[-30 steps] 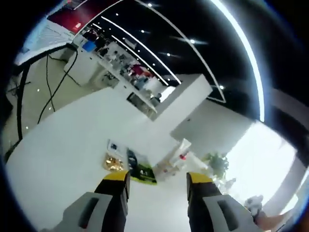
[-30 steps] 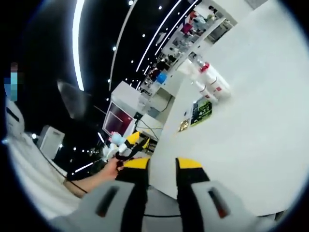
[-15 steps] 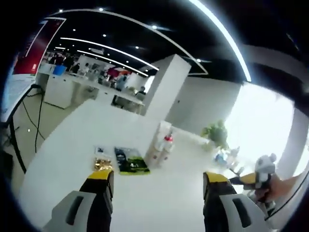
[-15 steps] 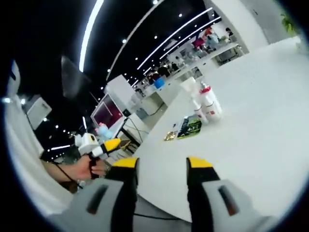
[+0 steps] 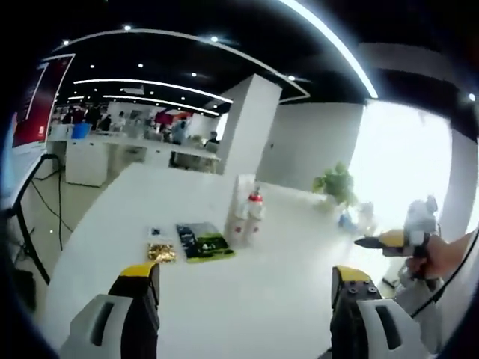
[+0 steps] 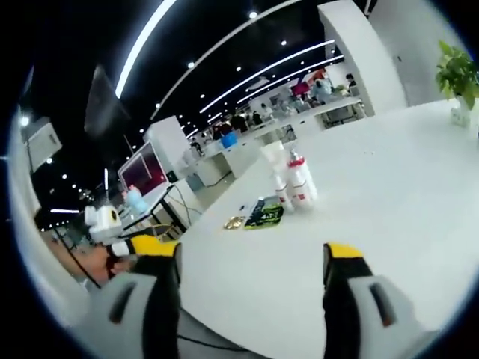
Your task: Arrange the skincare products in the storage area until every visible bottle or jar stands upright without overlapping.
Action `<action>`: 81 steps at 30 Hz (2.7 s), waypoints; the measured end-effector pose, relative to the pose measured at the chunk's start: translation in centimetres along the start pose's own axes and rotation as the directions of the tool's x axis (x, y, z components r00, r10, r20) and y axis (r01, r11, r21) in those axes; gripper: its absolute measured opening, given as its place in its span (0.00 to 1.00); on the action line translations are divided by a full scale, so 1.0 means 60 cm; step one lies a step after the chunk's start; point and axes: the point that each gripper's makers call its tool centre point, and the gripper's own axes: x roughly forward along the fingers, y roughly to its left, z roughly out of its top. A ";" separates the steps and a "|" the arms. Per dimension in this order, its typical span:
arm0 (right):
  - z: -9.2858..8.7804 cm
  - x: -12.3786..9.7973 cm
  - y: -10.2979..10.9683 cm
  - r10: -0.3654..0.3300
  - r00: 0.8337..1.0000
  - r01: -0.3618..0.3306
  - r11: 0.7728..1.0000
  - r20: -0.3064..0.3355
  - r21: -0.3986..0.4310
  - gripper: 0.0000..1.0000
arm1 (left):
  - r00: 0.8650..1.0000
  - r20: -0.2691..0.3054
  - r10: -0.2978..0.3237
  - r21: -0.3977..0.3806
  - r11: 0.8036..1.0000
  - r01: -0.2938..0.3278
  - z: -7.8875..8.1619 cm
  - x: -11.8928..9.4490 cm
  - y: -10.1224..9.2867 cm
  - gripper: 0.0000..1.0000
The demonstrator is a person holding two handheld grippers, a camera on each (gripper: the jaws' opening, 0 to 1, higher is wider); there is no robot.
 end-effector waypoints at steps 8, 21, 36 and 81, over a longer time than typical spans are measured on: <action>0.002 0.027 0.022 0.004 1.000 -0.003 0.999 0.008 -0.054 0.91 | 1.000 0.009 0.015 0.119 0.993 -0.016 0.027 -0.019 -0.005 1.00; -0.014 0.032 0.035 0.011 1.000 -0.010 0.993 0.008 -0.117 0.98 | 0.999 0.005 0.051 0.140 0.989 -0.051 0.024 -0.037 -0.004 1.00; -0.019 0.029 0.031 0.000 1.000 0.000 0.992 -0.001 -0.127 0.98 | 0.995 0.005 0.100 0.136 0.986 -0.099 0.010 -0.050 0.019 0.99; -0.039 0.027 0.038 0.014 0.998 -0.022 0.988 -0.053 -0.155 0.96 | 0.982 0.105 0.154 0.092 0.982 -0.164 0.049 -0.039 0.034 1.00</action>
